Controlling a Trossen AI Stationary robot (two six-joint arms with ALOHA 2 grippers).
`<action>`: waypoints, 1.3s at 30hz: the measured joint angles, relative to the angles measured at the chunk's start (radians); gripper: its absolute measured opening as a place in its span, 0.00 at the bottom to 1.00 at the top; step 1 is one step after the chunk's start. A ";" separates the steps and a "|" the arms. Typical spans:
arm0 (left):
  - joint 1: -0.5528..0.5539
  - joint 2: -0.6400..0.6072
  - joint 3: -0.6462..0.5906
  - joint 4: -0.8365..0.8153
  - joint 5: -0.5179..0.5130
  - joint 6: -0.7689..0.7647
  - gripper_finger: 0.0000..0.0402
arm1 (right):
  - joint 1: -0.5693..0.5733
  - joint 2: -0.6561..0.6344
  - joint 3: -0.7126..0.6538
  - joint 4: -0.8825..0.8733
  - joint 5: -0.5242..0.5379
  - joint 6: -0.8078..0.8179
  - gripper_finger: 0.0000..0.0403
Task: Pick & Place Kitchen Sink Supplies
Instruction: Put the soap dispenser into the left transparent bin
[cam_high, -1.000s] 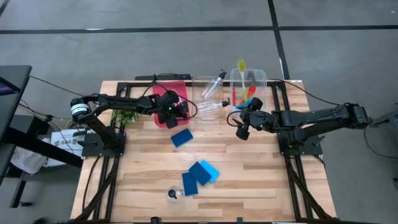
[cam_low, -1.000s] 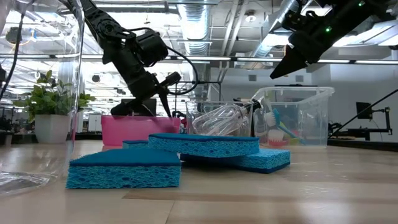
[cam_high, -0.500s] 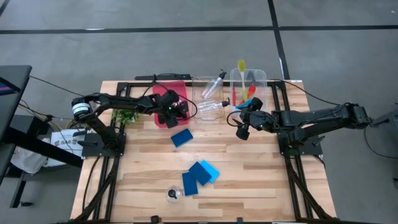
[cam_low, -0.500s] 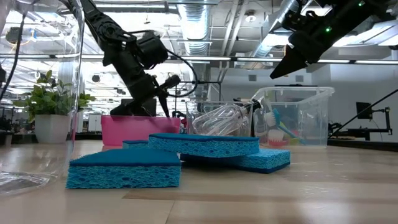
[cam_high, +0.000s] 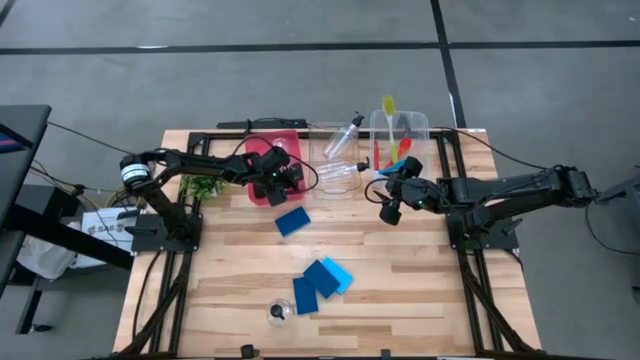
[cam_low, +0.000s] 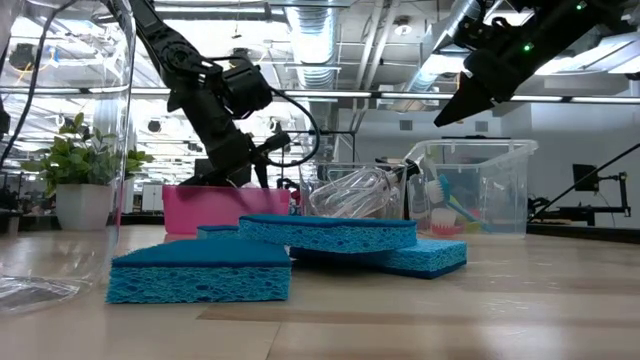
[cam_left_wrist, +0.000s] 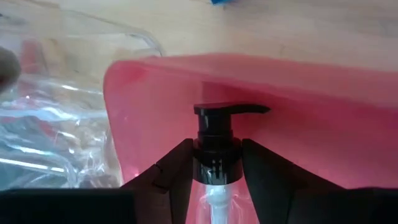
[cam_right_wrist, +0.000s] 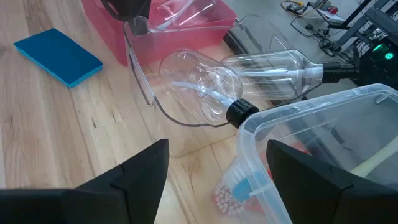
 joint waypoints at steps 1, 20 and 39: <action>0.000 -0.002 0.000 0.002 -0.013 0.006 0.32 | 0.000 0.000 0.000 0.000 0.000 0.000 0.66; 0.000 -0.003 0.000 0.023 -0.088 0.021 0.06 | 0.001 0.000 0.000 0.000 -0.001 0.001 0.66; 0.001 -0.054 0.001 0.092 -0.116 0.048 0.33 | 0.001 0.000 0.000 0.000 -0.003 0.001 0.66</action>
